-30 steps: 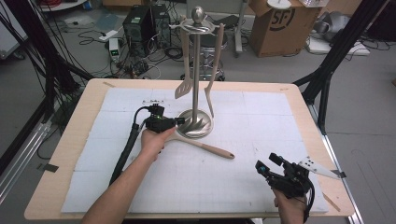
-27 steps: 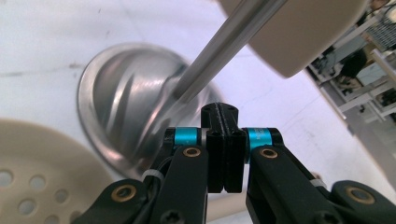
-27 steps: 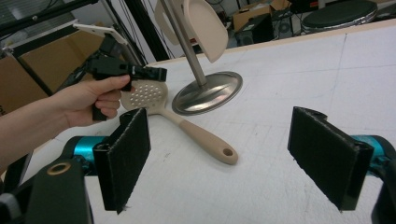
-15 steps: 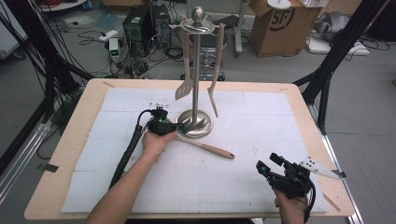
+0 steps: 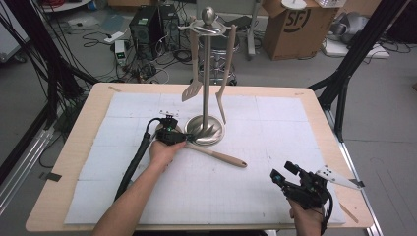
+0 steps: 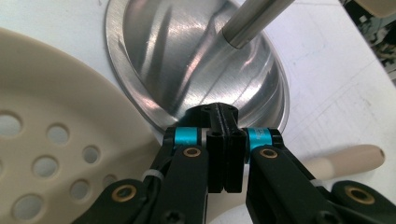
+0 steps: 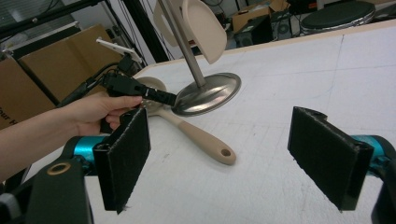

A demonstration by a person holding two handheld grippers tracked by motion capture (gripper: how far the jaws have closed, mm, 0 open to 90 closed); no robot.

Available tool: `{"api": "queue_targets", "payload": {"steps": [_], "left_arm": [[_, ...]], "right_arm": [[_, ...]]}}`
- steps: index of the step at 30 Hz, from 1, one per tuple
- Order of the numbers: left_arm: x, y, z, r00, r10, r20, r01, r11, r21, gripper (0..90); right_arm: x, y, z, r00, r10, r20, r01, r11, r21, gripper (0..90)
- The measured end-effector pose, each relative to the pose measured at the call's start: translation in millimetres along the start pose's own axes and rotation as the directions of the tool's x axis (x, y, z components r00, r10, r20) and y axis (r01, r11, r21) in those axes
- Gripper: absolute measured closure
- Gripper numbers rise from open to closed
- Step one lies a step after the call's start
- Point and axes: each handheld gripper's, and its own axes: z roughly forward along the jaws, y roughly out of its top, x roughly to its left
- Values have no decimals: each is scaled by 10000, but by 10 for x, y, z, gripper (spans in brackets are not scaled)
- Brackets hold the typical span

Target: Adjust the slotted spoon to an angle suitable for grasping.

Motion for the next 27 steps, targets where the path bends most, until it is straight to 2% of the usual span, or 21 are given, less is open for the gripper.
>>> {"api": "queue_targets", "payload": {"steps": [4, 6, 8, 14, 17, 20, 23, 27], "left_arm": [[-86, -16, -12, 9970, 642, -431, -627, 9974, 348, 898], [-132, -20, -9, 9927, 1031, -623, -987, 9926, 701, 898], [-178, -22, -22, 9890, 1219, -839, -1138, 9889, 951, 899], [-216, -52, -85, 9887, 1267, -806, -1129, 9809, 1582, 899], [-248, -109, -156, 9841, 1560, -848, -1381, 9726, 1870, 900], [-226, -206, -241, 9896, 1296, -632, -1164, 9768, 1798, 899], [-200, -252, -298, 9944, 971, -425, -871, 9770, 1948, 899], [-194, -285, -354, 9961, 844, -242, -767, 9706, 2280, 898]], "right_arm": [[3, -1, 1, 10000, 25, -14, -25, 10000, 12, 199], [5, 0, 4, 10000, 22, -17, -22, 10000, -22, 199], [18, 3, 4, 10000, -1, -43, 1, 10000, -11, 199], [36, 14, -23, 10000, -41, -57, 40, 9999, -131, 199], [29, 13, -30, 10000, 6, -60, -7, 9999, -131, 199], [26, 12, -31, 10000, -8, -70, 7, 9999, -120, 199], [30, 13, -23, 10000, -54, -74, 53, 9999, -132, 199], [48, 16, -15, 9999, -81, -82, 80, 9999, -95, 199]]}}
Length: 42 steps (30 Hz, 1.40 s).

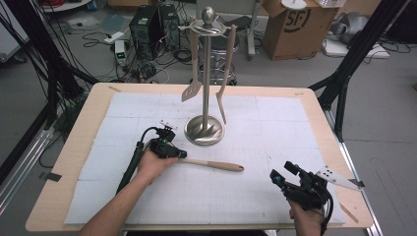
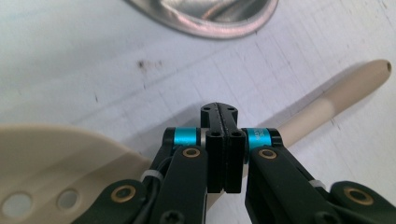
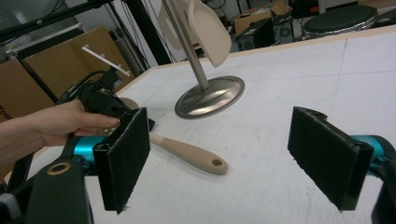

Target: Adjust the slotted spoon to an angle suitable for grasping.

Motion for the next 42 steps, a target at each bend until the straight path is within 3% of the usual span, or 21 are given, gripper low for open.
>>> {"api": "queue_targets", "payload": {"steps": [4, 19, 23, 26, 31, 37, 42], "left_arm": [[1, -61, -37, 9998, -120, 126, 118, 9999, 99, 899], [-25, -373, -188, 9995, -221, 239, 230, 9990, -390, 899], [-37, -403, -217, 9997, -129, 216, 146, 9968, -783, 899], [-78, -417, -286, 9999, 132, -72, -141, 9892, -1461, 899], [-210, -461, -343, 9967, 379, 711, -230, 9796, -1997, 899], [-394, -540, -143, 9828, 698, 1708, -463, 9893, -1384, 898], [-562, -625, 30, 9755, 844, 2031, -616, 9913, -1161, 898]], "right_arm": [[0, 3, 3, 10000, 41, 21, -41, 10000, -25, 199], [15, 2, 19, 10000, -64, -23, 64, 10000, 1, 199], [15, 3, 22, 10000, -71, -36, 71, 10000, 23, 199], [13, 2, 23, 10000, -73, -29, 73, 10000, 13, 199], [12, -2, 30, 10000, -53, -5, 53, 10000, 39, 199], [28, -2, 40, 9999, -129, -24, 129, 9999, 76, 199], [21, -1, 27, 10000, -53, 26, 53, 10000, 14, 199]]}}
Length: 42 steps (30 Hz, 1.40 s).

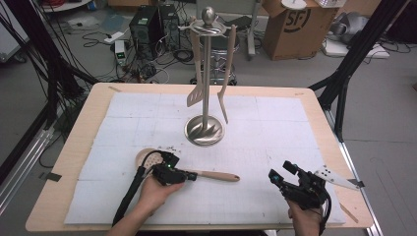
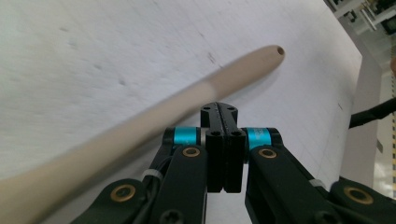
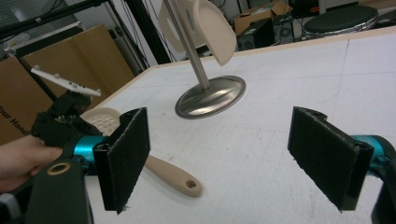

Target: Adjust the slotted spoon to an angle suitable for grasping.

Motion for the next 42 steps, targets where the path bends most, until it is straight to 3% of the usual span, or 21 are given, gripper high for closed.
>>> {"api": "queue_targets", "payload": {"steps": [5, 11, 15, 23, 32, 39, 42], "left_arm": [[-72, -48, 194, 9997, 35, 239, -44, 9992, 393, 898], [-108, -7, 322, 9984, -418, 383, 410, 9990, 202, 897], [-169, 33, 410, 9998, -196, 77, 196, 9998, -19, 897], [-102, 108, 502, 9959, -809, 416, 817, 9965, -185, 898], [-35, 231, 581, 9942, -1056, 210, 1066, 9929, -528, 899], [38, 336, 610, 9915, -1279, -235, 1250, 9873, -978, 899], [80, 369, 587, 9912, -1187, -589, 1113, 9869, -1167, 899]], "right_arm": [[3, 0, 2, 10000, -11, -4, 11, 10000, -3, 199], [-1, 3, -6, 10000, -59, -9, 59, 10000, -46, 200], [18, 6, 3, 10000, -62, -39, 62, 10000, -44, 199], [48, 24, -38, 9996, -278, -66, 275, 9986, -459, 214], [33, 18, -36, 9998, -191, -105, 187, 9994, -306, 213], [17, 17, -38, 9998, -156, -124, 152, 9995, -275, 210], [4, 11, -34, 9998, -117, -139, 115, 9998, -185, 207]]}}
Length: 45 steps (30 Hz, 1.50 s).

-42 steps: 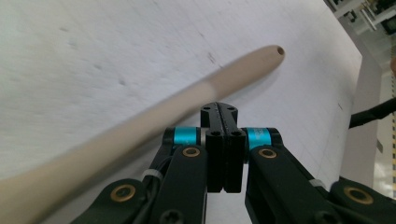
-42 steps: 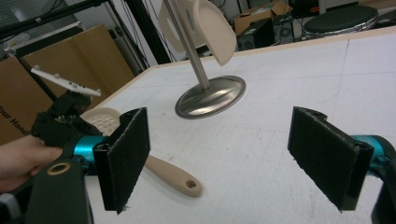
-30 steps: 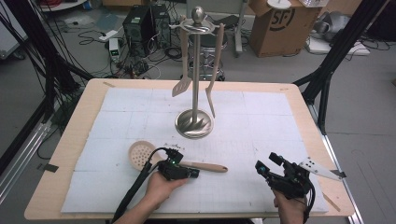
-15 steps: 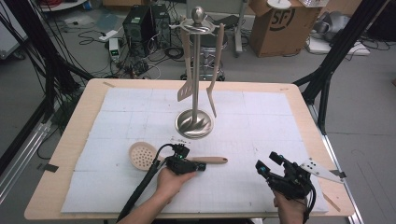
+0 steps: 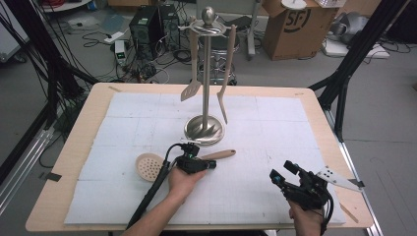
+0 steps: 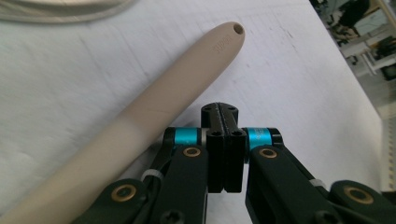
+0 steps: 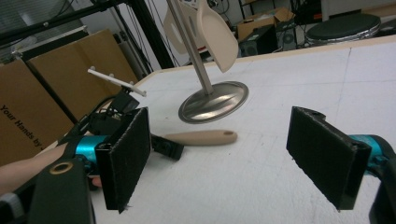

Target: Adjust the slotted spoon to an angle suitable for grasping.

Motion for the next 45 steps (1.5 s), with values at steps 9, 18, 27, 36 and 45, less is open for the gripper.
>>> {"api": "queue_targets", "payload": {"steps": [9, 18, 27, 36, 45], "left_arm": [[143, 71, -60, 9978, -446, -499, 420, 9978, -505, 898], [120, 60, -71, 9983, -276, -507, 252, 9985, -483, 897], [144, 63, -99, 9985, -285, -466, 254, 9975, -656, 897], [185, 89, -141, 9971, -685, -320, 656, 9941, -864, 877], [225, 290, -483, 9944, -990, 360, 1013, 9925, -688, 745]], "right_arm": [[-19, -6, -14, 10000, 64, -3, -64, 10000, 50, 206], [-47, -33, 38, 9996, 293, -18, -292, 9984, 488, 198], [-55, -44, 72, 9991, 433, -32, -430, 9969, 661, 198], [-55, -43, 47, 9989, 459, -25, -456, 9969, 638, 198], [-29, -45, 78, 9993, 366, -51, -361, 9968, 709, 198]]}}
